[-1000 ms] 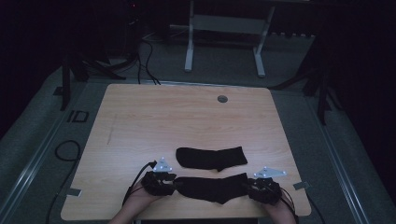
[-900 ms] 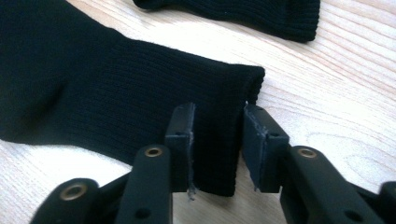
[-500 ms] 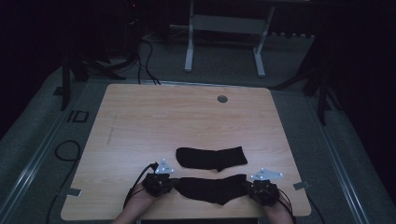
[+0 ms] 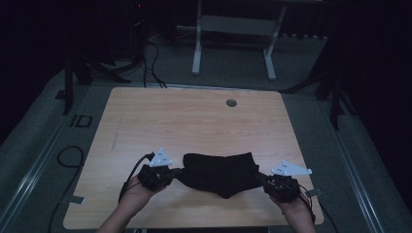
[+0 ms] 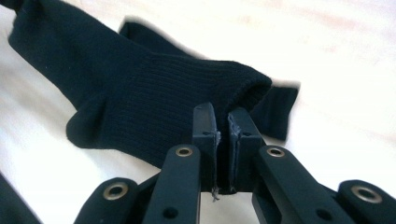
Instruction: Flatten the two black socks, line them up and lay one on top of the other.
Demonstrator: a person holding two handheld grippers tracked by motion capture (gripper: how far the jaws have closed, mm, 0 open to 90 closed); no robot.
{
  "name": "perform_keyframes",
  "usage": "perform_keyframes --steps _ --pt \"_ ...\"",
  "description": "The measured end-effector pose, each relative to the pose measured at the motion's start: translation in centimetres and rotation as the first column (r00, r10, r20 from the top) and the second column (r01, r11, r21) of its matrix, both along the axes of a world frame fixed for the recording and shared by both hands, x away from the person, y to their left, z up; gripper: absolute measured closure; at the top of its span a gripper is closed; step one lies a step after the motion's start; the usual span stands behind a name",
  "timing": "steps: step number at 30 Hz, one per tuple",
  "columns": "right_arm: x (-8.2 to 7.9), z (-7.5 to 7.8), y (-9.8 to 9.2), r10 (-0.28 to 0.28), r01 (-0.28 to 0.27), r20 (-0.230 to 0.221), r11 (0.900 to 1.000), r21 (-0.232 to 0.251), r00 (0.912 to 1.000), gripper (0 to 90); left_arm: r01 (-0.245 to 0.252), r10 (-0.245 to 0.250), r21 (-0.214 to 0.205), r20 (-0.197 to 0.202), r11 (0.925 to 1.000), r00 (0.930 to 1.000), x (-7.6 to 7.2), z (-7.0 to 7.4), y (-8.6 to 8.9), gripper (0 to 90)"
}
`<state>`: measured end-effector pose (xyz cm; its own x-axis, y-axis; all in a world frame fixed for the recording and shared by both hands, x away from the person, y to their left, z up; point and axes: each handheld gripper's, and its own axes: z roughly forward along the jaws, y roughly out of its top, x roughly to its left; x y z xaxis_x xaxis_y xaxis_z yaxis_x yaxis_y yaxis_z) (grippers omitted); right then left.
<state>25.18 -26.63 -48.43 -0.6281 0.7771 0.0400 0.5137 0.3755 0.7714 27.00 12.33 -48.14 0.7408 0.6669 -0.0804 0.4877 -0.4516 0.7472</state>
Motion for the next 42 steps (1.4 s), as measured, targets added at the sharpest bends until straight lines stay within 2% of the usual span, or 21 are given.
perform_keyframes --steps 3,6,10,12,15,16,17,18,19,22,23,24,25,29,34,36,39,42 --pt "1.2 2.0 -0.1 0.004 -0.005 0.042 0.9997 0.023 0.9991 83.5 -0.005 0.005 0.011 0.012 0.9999 0.9999 1.2 1.5 0.2 87.7" --pt "2.5 3.2 0.0 -0.001 -0.001 0.067 0.9998 0.022 0.9978 83.5 -0.014 0.014 0.022 0.014 0.9996 0.9998 2.7 2.4 0.0 87.7" --pt "4.6 3.2 0.1 -0.015 0.014 0.049 0.9997 0.021 0.9987 83.4 -0.023 0.023 0.042 -0.003 0.9989 0.9997 4.4 2.3 -0.4 87.7" --pt "5.7 2.6 0.2 -0.021 0.02 0.024 0.9997 0.016 0.9995 83.4 -0.03 0.032 0.051 -0.023 0.9982 0.9992 5.4 1.8 -0.5 87.7" --pt "7.1 0.9 0.2 -0.04 0.04 -0.019 0.9992 0.004 0.999 83.4 -0.029 0.032 0.052 -0.07 0.9982 0.997 6.5 0.4 -0.6 87.7" --pt "7.4 0.4 0.2 -0.046 0.046 -0.028 0.999 0.002 0.9986 83.4 -0.019 0.024 0.046 -0.098 0.9988 0.9949 6.9 -0.2 -0.7 87.7" --pt "7.4 0.4 0.2 -0.046 0.046 -0.028 0.999 0.002 0.9986 83.4 -0.019 0.024 0.046 -0.098 0.9988 0.9949 6.9 -0.2 -0.7 87.7" --pt "7.8 -0.2 0.2 -0.054 0.054 -0.047 0.9985 -0.006 0.9975 83.4 -0.02 0.027 0.056 -0.134 0.9982 0.9906 7.7 -1.5 -0.9 87.7" --pt "8.6 -1.8 0.2 -0.066 0.064 -0.087 0.9977 -0.022 0.994 83.3 -0.02 0.029 0.065 -0.142 0.9977 0.9894 8.0 -2.0 -1.0 87.6" --pt "9.3 -3.5 0.2 -0.082 0.076 -0.118 0.9958 -0.052 0.9896 83.3 -0.03 0.043 0.084 -0.16 0.996 0.9861 8.8 -3.6 -1.4 87.5" --pt "9.3 -3.5 0.2 -0.082 0.076 -0.118 0.9958 -0.052 0.9896 83.3 -0.03 0.043 0.084 -0.16 0.996 0.9861 8.8 -3.6 -1.4 87.5" --pt "9.5 -3.9 0.3 -0.088 0.08 -0.121 0.9944 -0.069 0.9887 83.3 -0.029 0.044 0.089 -0.177 0.9956 0.9832 9.3 -4.5 -1.5 87.5" --pt "9.8 -4.7 0.4 -0.098 0.087 -0.131 0.9927 -0.084 0.9866 83.3 -0.031 0.047 0.094 -0.18 0.9951 0.9825 9.4 -4.8 -1.6 87.5" --pt "10.0 -5.4 0.5 -0.11 0.097 -0.136 0.9904 -0.099 0.9846 83.2 -0.032 0.052 0.1 -0.196 0.9945 0.9792 9.8 -5.8 -1.8 87.4" --pt "9.9 -6.3 0.5 -0.109 0.093 -0.145 0.9888 -0.117 0.9834 82.0 -0.04 0.059 0.097 -0.199 0.9945 0.9781 10.0 -6.4 -1.8 87.1" --pt "9.9 -6.3 0.5 -0.111 0.095 -0.142 0.989 -0.114 0.9837 81.6 -0.035 0.055 0.107 -0.196 0.9937 0.9791 10.2 -6.6 -1.9 86.9" --pt "10.0 -6.4 0.5 -0.113 0.097 -0.142 0.9886 -0.115 0.9834 79.7 -0.038 0.057 0.1 -0.2 0.9943 0.978 10.3 -6.8 -1.9 85.4" --pt "10.1 -6.5 0.5 -0.109 0.092 -0.142 0.9889 -0.117 0.9839 76.8 -0.043 0.062 0.102 -0.185 0.9939 0.9808 10.3 -6.9 -1.8 79.4"
